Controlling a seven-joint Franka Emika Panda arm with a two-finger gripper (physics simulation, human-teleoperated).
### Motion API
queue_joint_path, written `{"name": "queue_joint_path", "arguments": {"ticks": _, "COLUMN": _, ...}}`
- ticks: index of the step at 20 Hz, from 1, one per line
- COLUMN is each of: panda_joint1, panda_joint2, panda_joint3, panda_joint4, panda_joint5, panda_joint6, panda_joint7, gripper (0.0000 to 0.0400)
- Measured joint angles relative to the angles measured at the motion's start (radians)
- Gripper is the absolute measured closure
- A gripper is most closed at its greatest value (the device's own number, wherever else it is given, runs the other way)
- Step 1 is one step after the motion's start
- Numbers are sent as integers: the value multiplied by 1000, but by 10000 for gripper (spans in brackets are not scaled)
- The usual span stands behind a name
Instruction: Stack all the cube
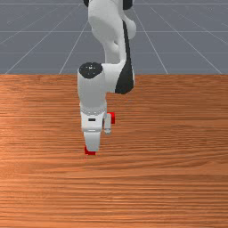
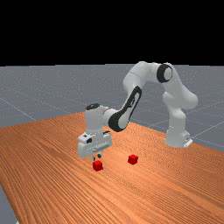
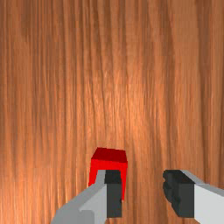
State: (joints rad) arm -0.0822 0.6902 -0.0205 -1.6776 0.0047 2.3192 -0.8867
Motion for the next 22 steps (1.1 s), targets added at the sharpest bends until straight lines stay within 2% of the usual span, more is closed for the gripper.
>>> {"name": "queue_joint_path", "arguments": {"ticks": 1, "panda_joint1": -2, "panda_joint2": -5, "panda_joint3": 1, "panda_joint4": 0, "panda_joint5": 2, "panda_joint6": 1, "panda_joint7": -2, "gripper": 310}}
{"name": "queue_joint_path", "arguments": {"ticks": 3, "panda_joint1": 2, "panda_joint2": -12, "panda_joint3": -2, "panda_joint4": -8, "panda_joint5": -3, "panda_joint6": 12, "panda_joint7": 3, "gripper": 367}}
{"name": "queue_joint_path", "arguments": {"ticks": 4, "panda_joint1": 2, "panda_joint2": -10, "panda_joint3": -3, "panda_joint4": -1, "panda_joint5": -3, "panda_joint6": 2, "panda_joint7": 3, "gripper": 223}}
{"name": "queue_joint_path", "arguments": {"ticks": 5, "panda_joint1": 2, "panda_joint2": 106, "panda_joint3": -3, "panda_joint4": 81, "panda_joint5": -4, "panda_joint6": 24, "panda_joint7": 6, "gripper": 135}}
{"name": "queue_joint_path", "arguments": {"ticks": 6, "panda_joint1": 3, "panda_joint2": 114, "panda_joint3": -3, "panda_joint4": 85, "panda_joint5": -5, "panda_joint6": 15, "panda_joint7": 6, "gripper": 82}}
{"name": "queue_joint_path", "arguments": {"ticks": 8, "panda_joint1": 3, "panda_joint2": 121, "panda_joint3": -4, "panda_joint4": 91, "panda_joint5": -5, "panda_joint6": 11, "panda_joint7": 7, "gripper": 30}}
{"name": "queue_joint_path", "arguments": {"ticks": 12, "panda_joint1": 6, "panda_joint2": 118, "panda_joint3": -4, "panda_joint4": 81, "panda_joint5": -1, "panda_joint6": 28, "panda_joint7": 20, "gripper": 5}}
{"name": "queue_joint_path", "arguments": {"ticks": 16, "panda_joint1": 10, "panda_joint2": 115, "panda_joint3": -1, "panda_joint4": 75, "panda_joint5": -2, "panda_joint6": 31, "panda_joint7": 18, "gripper": 1}}
{"name": "queue_joint_path", "arguments": {"ticks": 21, "panda_joint1": -3, "panda_joint2": 39, "panda_joint3": 10, "panda_joint4": -69, "panda_joint5": 11, "panda_joint6": 97, "panda_joint7": -2, "gripper": 0}}
{"name": "queue_joint_path", "arguments": {"ticks": 22, "panda_joint1": 7, "panda_joint2": 51, "panda_joint3": -1, "panda_joint4": -51, "panda_joint5": -1, "panda_joint6": 80, "panda_joint7": 12, "gripper": 0}}
